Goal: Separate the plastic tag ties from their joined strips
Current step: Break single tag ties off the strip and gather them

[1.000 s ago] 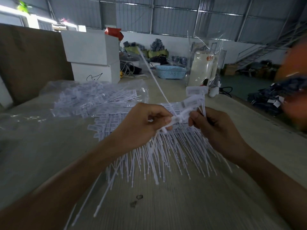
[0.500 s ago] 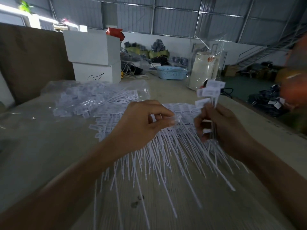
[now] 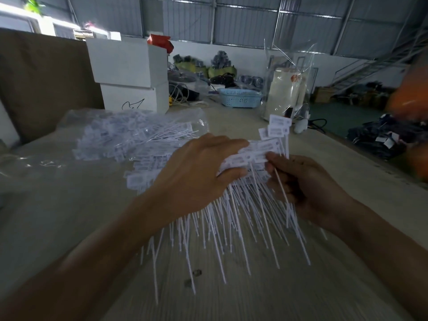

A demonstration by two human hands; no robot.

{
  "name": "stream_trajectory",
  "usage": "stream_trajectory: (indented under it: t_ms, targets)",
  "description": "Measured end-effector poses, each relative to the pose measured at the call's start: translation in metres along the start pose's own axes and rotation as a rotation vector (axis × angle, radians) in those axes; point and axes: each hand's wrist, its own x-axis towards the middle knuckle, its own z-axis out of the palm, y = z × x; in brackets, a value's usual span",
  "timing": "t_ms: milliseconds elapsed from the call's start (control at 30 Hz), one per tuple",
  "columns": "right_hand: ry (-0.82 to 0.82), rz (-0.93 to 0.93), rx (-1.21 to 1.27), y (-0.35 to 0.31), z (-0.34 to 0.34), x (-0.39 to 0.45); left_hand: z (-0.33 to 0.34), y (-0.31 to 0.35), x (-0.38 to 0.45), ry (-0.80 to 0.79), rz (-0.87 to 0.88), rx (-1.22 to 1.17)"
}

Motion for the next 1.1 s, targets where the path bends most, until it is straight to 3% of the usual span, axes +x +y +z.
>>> stream_trajectory:
  t_ms: [100, 267, 467, 700, 1100]
  targets:
    - [0.057, -0.017, -0.027, 0.001, 0.002, -0.001, -0.001, -0.001, -0.003, 0.005, -0.042, 0.078]
    - [0.136, -0.165, -0.325, 0.004, 0.012, -0.004, 0.002, 0.003, -0.006, 0.078, 0.114, 0.266]
    - [0.138, -0.265, -0.374, 0.005, 0.015, -0.010, 0.004, 0.002, -0.005, 0.048, 0.122, 0.249]
    - [0.132, -0.336, -0.354, 0.005, 0.017, -0.012, 0.014, -0.005, -0.002, -0.028, -0.104, -0.165]
    - [0.092, -0.452, -0.513, 0.002, 0.018, -0.013, 0.009, -0.006, 0.003, -0.117, -0.291, -0.737]
